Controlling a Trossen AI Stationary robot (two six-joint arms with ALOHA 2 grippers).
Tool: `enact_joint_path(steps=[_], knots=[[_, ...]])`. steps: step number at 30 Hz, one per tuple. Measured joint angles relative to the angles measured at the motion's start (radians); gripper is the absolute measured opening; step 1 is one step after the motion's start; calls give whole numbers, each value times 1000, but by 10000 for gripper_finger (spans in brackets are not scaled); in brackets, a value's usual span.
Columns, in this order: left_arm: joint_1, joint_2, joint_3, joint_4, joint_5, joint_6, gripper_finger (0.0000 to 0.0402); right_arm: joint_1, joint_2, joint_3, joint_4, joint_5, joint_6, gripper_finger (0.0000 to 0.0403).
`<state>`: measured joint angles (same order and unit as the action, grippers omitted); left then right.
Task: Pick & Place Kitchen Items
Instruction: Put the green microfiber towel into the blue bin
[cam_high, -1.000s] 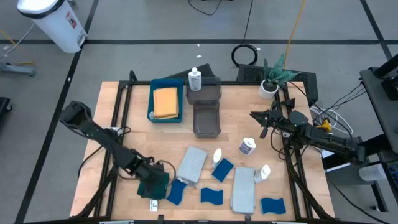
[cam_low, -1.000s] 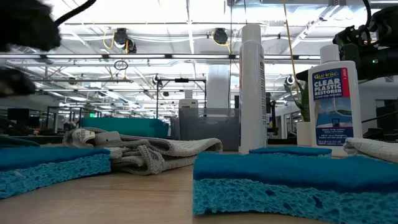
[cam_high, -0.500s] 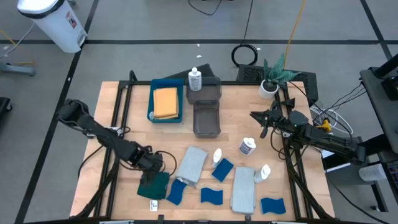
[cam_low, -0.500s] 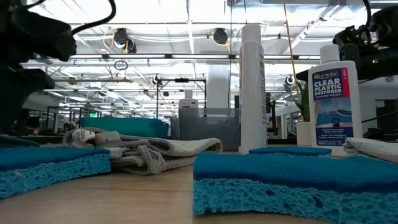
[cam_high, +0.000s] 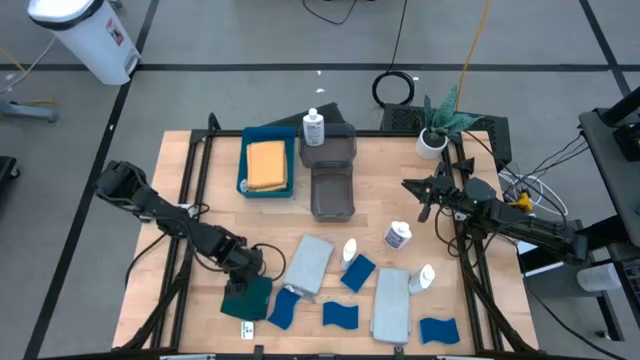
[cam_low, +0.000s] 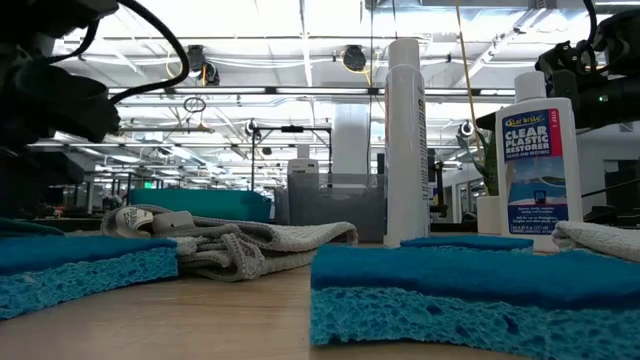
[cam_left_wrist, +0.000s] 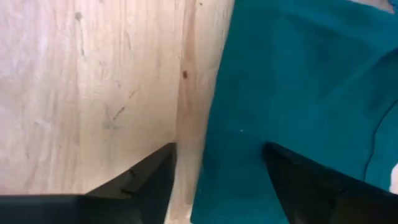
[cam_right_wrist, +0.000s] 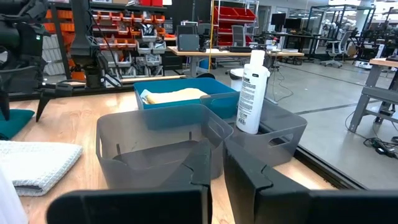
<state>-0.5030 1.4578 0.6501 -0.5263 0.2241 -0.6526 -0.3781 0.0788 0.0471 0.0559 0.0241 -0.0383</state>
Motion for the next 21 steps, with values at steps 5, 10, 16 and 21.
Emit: enact_joint_path(steps=[5,10,16,21], knots=[[0,1,-1,-2,-6,23,194,0,0,0,0,0,0,20],[-1,2,-1,-3,-25,20,144,0,0,0,0,0,0,20],[-3,2,-1,5,-111,-46,88,0,0,0,0,0,0,20],[-4,3,-1,5,-160,-65,26,0,0,0,0,0,0,20]])
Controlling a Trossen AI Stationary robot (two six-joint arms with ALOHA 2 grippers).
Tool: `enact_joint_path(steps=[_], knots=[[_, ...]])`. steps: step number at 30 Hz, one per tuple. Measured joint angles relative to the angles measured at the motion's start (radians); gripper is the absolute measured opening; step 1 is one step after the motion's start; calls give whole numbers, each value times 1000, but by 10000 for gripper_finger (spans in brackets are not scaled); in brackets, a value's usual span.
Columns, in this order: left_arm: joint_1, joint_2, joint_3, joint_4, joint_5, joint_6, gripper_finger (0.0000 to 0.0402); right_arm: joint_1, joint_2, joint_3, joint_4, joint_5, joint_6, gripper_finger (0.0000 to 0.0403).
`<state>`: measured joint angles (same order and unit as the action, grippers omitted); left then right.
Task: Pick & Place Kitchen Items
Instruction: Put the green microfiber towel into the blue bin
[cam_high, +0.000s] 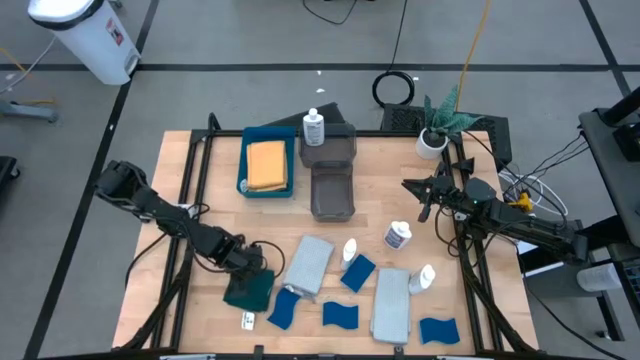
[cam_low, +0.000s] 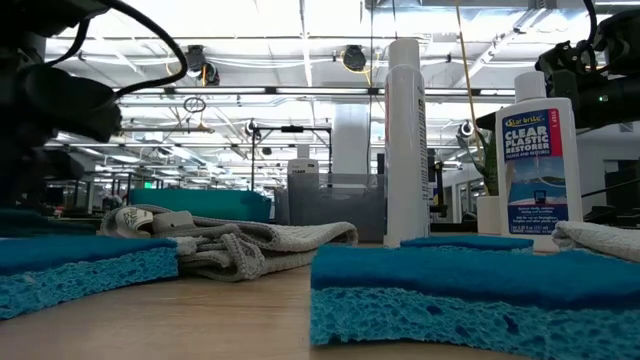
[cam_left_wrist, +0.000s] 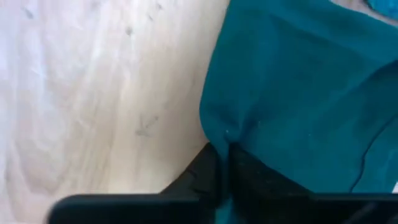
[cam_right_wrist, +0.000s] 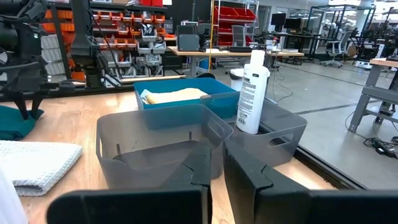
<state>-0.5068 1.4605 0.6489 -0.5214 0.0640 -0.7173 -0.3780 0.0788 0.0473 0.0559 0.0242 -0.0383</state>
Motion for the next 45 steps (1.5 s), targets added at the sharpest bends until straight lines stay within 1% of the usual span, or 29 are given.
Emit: enact_joint_path(steps=[2,7,8,11,18,22,27,29,32,34,37,39,43,45], knots=[[0,0,0,0,-19,-8,12,0,0,0,0,0,0,20],[0,-8,1,-6,-48,-42,8,0,0,0,0,0,0,20],[0,-14,4,-20,-57,-52,8,0,0,0,0,0,0,20],[3,-30,35,-111,-129,-66,8,0,0,0,0,0,0,20],[12,-39,215,-383,-259,-62,8,0,0,0,0,0,0,20],[27,-39,324,-478,-323,-10,7,0,0,0,0,0,0,20],[60,-39,461,-639,-448,26,7,0,0,0,0,0,0,20],[91,-40,509,-700,-487,-36,7,0,0,0,0,0,0,20],[164,-40,574,-810,-539,-210,9,0,0,0,0,0,0,20],[210,-41,604,-876,-585,-287,10,0,0,0,0,0,0,20],[276,-42,617,-910,-666,-313,7,0,0,0,0,0,0,20],[328,-62,615,-906,-695,-314,7,0,0,0,0,0,0,20],[459,-94,601,-877,-764,-283,12,0,0,0,0,0,0,20],[529,-106,599,-840,-800,-253,8,0,0,0,0,0,0,20]])
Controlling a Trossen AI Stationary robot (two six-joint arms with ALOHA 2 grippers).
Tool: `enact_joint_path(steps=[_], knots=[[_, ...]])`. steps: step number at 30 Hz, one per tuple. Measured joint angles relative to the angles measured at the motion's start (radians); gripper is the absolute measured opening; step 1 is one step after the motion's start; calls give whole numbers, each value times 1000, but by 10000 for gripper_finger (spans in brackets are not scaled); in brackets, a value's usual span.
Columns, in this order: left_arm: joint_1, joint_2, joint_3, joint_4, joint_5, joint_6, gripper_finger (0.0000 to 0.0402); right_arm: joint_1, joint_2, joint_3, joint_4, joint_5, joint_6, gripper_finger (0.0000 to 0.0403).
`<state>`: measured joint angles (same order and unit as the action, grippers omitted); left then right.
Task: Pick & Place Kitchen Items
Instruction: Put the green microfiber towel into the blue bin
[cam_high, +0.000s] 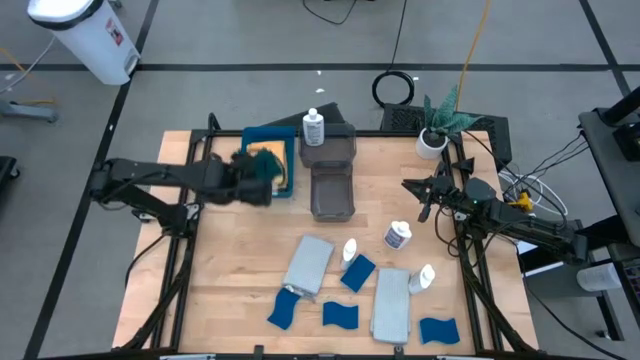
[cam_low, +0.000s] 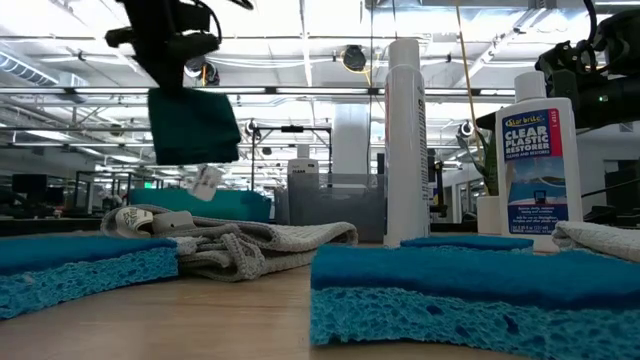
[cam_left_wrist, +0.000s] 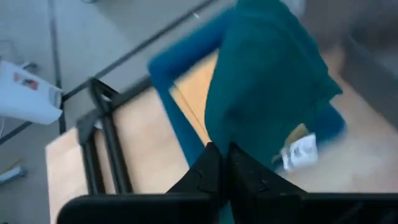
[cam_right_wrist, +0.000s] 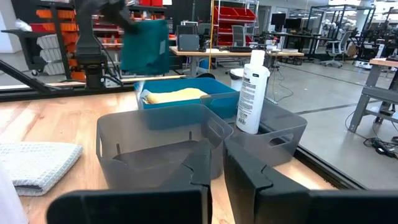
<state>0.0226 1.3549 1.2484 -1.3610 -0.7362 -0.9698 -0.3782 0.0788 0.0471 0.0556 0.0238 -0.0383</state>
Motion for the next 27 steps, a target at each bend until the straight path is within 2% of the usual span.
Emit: enact_joint_path(steps=[4,8,10,15,23,27], knots=[[154,-15,-5,126,-33,98,8,0,0,0,0,0,0,20],[309,-20,-18,326,15,193,11,0,0,0,0,0,0,20],[389,-18,-54,457,86,221,6,0,0,0,0,0,0,20],[548,-17,-216,772,345,235,11,0,0,0,0,0,0,20],[642,-17,-469,1232,565,136,10,0,0,0,0,0,0,20],[664,-12,-575,1382,569,75,13,0,0,0,0,0,0,20]])
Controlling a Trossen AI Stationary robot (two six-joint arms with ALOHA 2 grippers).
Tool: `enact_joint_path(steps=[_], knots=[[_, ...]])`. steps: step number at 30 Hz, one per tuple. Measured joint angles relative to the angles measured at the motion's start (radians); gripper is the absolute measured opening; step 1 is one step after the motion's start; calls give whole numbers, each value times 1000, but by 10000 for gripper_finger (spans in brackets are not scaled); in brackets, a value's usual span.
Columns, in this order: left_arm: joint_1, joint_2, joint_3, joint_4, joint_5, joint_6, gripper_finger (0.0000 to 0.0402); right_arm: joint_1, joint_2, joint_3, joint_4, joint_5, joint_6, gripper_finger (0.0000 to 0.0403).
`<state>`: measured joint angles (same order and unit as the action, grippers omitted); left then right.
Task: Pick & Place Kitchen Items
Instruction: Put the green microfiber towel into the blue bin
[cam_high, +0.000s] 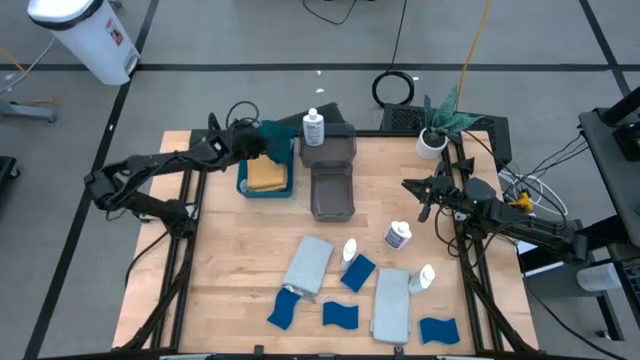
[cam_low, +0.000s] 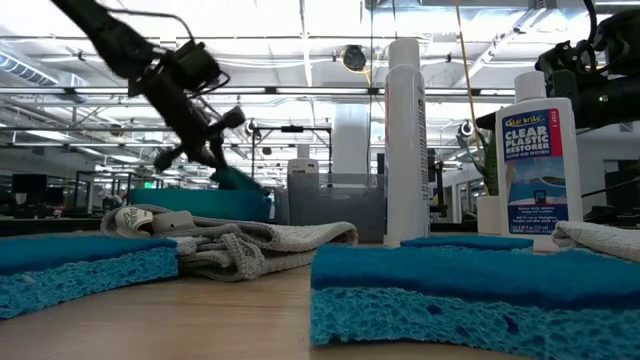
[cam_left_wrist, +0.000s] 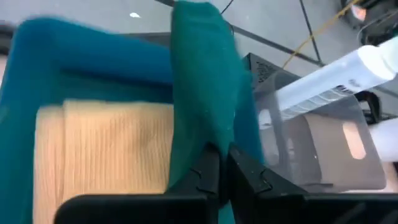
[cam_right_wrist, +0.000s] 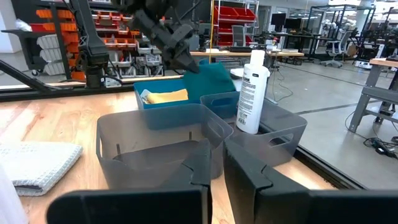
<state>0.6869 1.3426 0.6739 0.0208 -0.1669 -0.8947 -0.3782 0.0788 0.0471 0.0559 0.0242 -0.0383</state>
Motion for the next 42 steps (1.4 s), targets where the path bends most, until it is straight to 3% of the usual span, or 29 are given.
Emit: enact_joint_path(steps=[6,14,27,34,37,42], knots=[[-2,0,-89,258,64,-22,10,0,0,0,0,0,0,20],[-15,-2,-92,409,76,-34,7,0,0,0,0,0,0,20],[-68,6,-92,91,-200,-33,17,0,0,0,0,0,0,20],[-51,6,-92,-58,-262,48,13,0,0,0,0,0,0,20],[-52,6,-92,-96,-271,32,39,0,0,0,0,0,0,20],[-52,6,-92,-102,-262,96,124,0,0,0,0,0,0,20]])
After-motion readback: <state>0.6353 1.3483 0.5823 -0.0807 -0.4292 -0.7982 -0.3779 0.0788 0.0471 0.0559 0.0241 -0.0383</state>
